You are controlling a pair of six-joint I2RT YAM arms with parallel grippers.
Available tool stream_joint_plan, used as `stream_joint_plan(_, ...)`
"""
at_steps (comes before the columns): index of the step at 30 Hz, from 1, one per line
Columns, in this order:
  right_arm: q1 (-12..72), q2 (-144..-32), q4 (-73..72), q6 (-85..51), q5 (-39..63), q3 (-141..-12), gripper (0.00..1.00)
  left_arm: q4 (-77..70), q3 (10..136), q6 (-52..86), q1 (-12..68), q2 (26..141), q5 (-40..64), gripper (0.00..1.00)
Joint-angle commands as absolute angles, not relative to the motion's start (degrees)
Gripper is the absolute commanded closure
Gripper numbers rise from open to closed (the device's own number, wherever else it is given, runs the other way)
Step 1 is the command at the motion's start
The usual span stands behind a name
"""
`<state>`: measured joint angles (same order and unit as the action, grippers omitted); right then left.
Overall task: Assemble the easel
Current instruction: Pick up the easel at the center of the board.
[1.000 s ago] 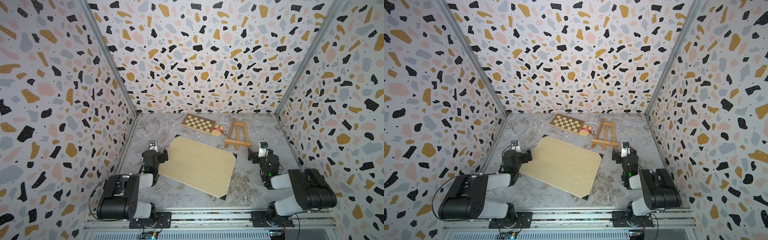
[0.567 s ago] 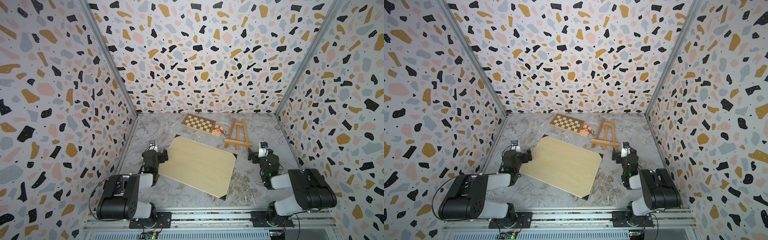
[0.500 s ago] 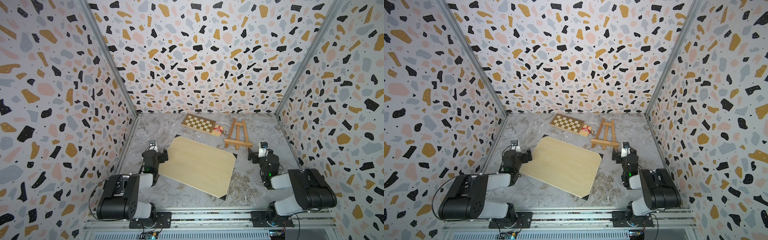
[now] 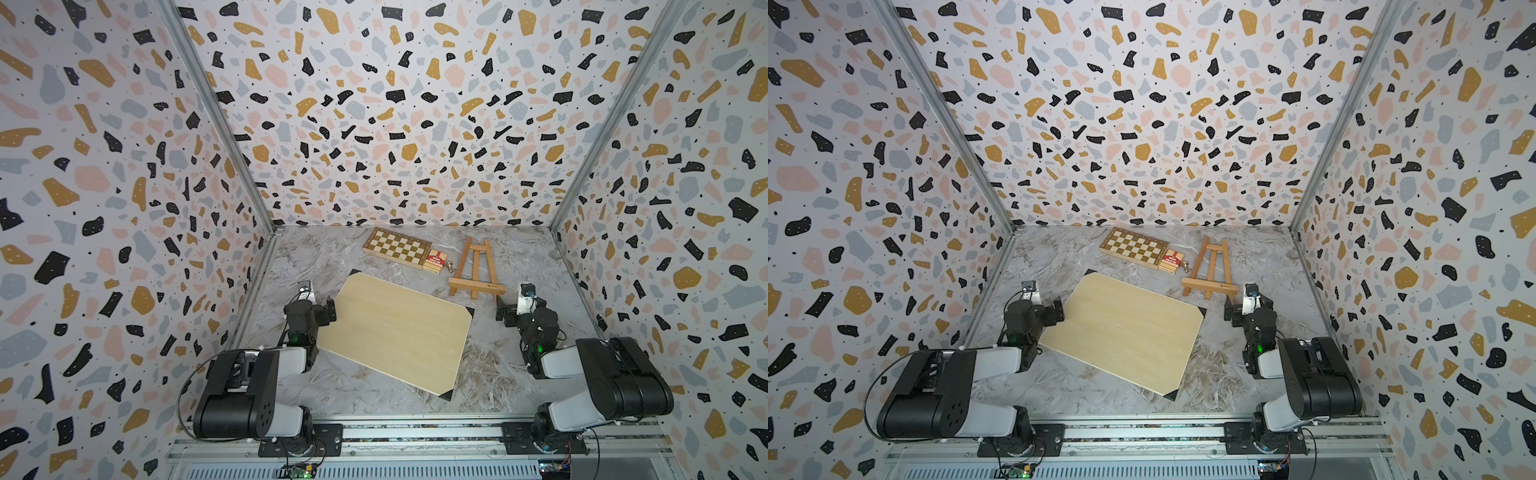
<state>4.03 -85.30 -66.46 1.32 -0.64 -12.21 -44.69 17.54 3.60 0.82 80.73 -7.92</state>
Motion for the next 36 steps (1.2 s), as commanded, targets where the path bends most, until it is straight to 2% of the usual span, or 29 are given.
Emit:
stream_joint_plan(1, 4.16, -82.01, -63.81, 0.66, -0.97, -14.17, 0.00, -40.17, 19.76, 2.71, 0.97, 75.78, -6.58, 0.01)
stream_joint_plan(9, 3.62, -66.99, -40.86, -5.46, -1.75, -21.76, 0.00, -20.11, 24.43, 6.40, 0.88, 55.19, -9.03, 0.01)
stream_joint_plan(14, 0.88, -62.83, -15.08, -28.28, -8.38, -32.75, 0.00, -5.51, 30.07, 22.46, 0.86, 46.88, -13.86, 0.01)
stream_joint_plan(16, -1.01, -63.96, -9.32, -34.42, -7.43, -34.02, 0.00, -4.53, 28.99, 28.42, 0.81, 45.67, -16.12, 0.01)
stream_joint_plan(20, -4.04, -65.62, -4.84, -33.42, -0.10, -35.08, 0.00, -1.29, 29.35, 30.91, 0.79, 43.62, -9.53, 0.01)
stream_joint_plan(26, 8.54, -69.45, 4.34, -28.76, -7.55, -42.04, 0.00, 1.23, 33.47, 32.17, 1.90, 46.83, 8.14, 0.01)
stream_joint_plan(31, 16.11, -76.66, 8.35, -26.33, -9.43, -48.40, 0.00, 1.68, 35.84, 31.77, 9.31, 50.06, 10.46, 0.01)
stream_joint_plan(36, 16.98, -87.62, 11.92, -25.04, -12.52, -58.44, 0.00, 1.77, 39.14, 29.46, 16.81, 54.63, 9.41, 0.01)
